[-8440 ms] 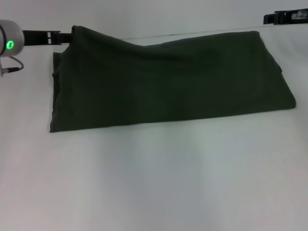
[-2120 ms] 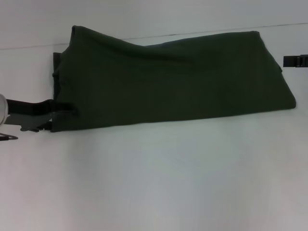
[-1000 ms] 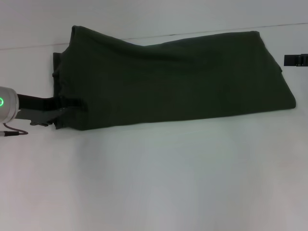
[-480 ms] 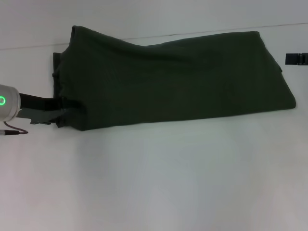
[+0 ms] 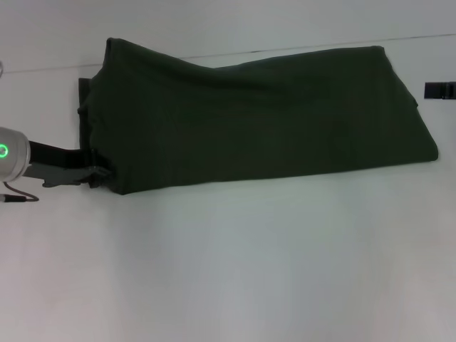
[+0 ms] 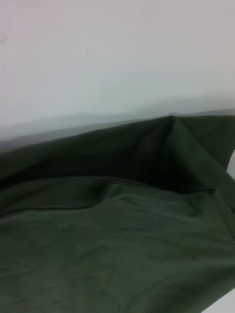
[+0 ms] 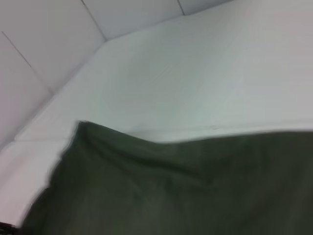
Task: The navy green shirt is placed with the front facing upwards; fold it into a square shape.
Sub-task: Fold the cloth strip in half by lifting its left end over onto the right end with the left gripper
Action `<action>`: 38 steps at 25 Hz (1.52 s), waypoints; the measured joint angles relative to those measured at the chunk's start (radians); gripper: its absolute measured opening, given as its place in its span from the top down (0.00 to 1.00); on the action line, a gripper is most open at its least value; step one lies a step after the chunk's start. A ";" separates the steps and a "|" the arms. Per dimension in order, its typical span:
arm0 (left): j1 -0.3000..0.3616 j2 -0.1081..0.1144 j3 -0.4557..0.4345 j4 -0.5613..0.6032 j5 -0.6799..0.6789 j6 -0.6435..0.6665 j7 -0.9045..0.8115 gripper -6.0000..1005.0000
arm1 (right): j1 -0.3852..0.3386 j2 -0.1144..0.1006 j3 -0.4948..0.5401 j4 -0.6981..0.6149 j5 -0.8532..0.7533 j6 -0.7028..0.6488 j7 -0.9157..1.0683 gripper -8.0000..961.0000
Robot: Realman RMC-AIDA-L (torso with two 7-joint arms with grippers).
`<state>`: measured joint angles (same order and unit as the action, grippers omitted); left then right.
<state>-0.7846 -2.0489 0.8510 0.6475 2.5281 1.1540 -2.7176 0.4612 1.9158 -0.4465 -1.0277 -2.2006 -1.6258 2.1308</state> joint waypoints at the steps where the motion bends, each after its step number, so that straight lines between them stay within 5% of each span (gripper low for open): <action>1: -0.001 -0.001 0.000 0.001 0.000 0.003 0.000 0.55 | 0.000 0.000 -0.001 0.000 -0.027 0.013 0.007 0.10; 10: -0.006 -0.009 0.000 0.046 -0.008 0.048 0.003 0.91 | 0.024 -0.013 -0.007 0.002 -0.265 0.105 0.174 0.11; 15: -0.019 -0.016 0.000 0.066 -0.007 0.078 0.004 0.95 | 0.050 -0.022 -0.007 0.021 -0.327 0.138 0.234 0.11; 25: -0.025 -0.020 0.000 0.074 -0.007 0.099 0.009 0.98 | 0.150 -0.029 -0.039 0.258 -0.454 0.307 0.282 0.11; 38: -0.025 -0.023 0.002 0.083 -0.009 0.104 0.019 0.98 | 0.186 -0.028 -0.037 0.316 -0.442 0.342 0.296 0.12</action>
<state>-0.8094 -2.0723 0.8529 0.7303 2.5186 1.2578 -2.6991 0.6474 1.8875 -0.4833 -0.7113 -2.6428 -1.2836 2.4266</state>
